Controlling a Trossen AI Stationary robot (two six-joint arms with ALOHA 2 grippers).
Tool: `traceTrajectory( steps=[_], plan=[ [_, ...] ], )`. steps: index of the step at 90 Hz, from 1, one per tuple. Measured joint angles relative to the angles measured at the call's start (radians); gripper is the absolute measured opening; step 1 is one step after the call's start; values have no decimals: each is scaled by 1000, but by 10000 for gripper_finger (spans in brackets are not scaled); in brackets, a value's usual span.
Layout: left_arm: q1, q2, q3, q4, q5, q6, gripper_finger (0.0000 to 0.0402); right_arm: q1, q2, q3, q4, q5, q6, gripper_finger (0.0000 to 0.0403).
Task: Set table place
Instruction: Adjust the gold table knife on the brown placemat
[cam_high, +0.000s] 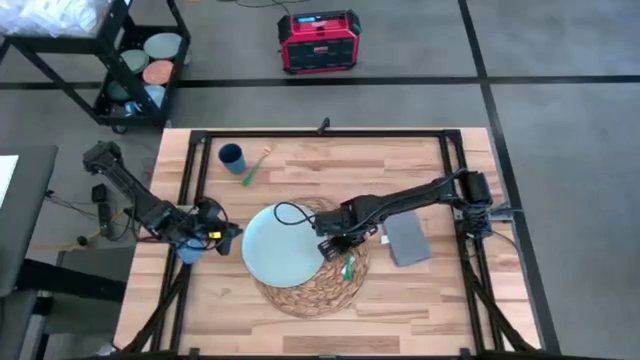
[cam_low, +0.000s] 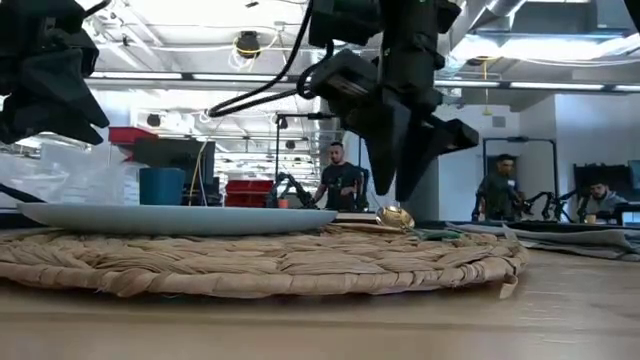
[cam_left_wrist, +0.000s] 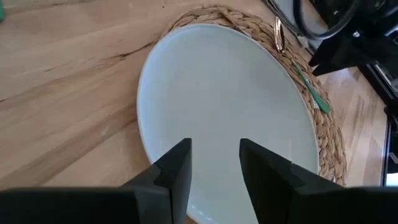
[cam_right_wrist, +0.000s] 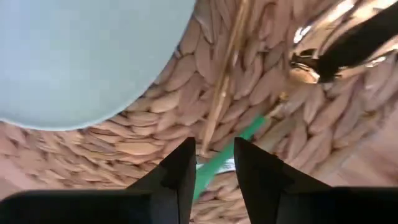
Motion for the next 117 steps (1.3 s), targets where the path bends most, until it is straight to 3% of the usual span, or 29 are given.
traceTrajectory(
  steps=[67, 99, 117],
  plan=[
    [0, 0, 0, 0, 1, 0, 119, 8, 20, -40, 106, 13, 15, 98],
    [0, -2, 0, 0, 1, -1, 119, 12, 79, -38, 145, -76, 33, 97],
    [0, -2, 0, 0, 1, -1, 119, -1, 75, -39, 126, -92, 64, 54]
  ],
)
